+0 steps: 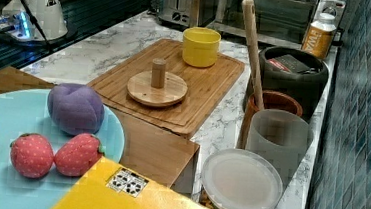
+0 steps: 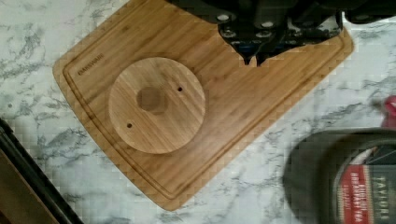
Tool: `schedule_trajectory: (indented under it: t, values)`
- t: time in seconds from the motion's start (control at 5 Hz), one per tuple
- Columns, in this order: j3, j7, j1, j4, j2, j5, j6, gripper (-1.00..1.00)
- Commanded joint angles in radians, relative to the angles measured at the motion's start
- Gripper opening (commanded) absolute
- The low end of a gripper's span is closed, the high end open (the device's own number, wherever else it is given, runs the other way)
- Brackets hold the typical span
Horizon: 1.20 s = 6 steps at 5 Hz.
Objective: Open the lid of the tea container.
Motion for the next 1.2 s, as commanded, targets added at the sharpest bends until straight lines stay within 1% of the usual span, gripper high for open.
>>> schedule_trajectory:
  t: [0.2,0.4,0.6,0.8,1.0,1.2]
  values:
    - [-0.049,0.087,-0.05,-0.158,-0.09,-0.058,0.077,1.0]
    - [-0.05,0.07,-0.078,-0.19,-0.071,-0.041,0.081,1.0]
    - [-0.054,0.056,-0.096,-0.236,-0.067,-0.027,0.122,1.0]
    - [-0.057,0.086,-0.101,-0.289,-0.064,-0.053,0.193,1.0]
    - [-0.067,0.055,-0.108,-0.306,-0.019,-0.022,0.236,1.0]
    - [-0.069,0.067,-0.111,-0.311,0.01,-0.023,0.266,1.0]
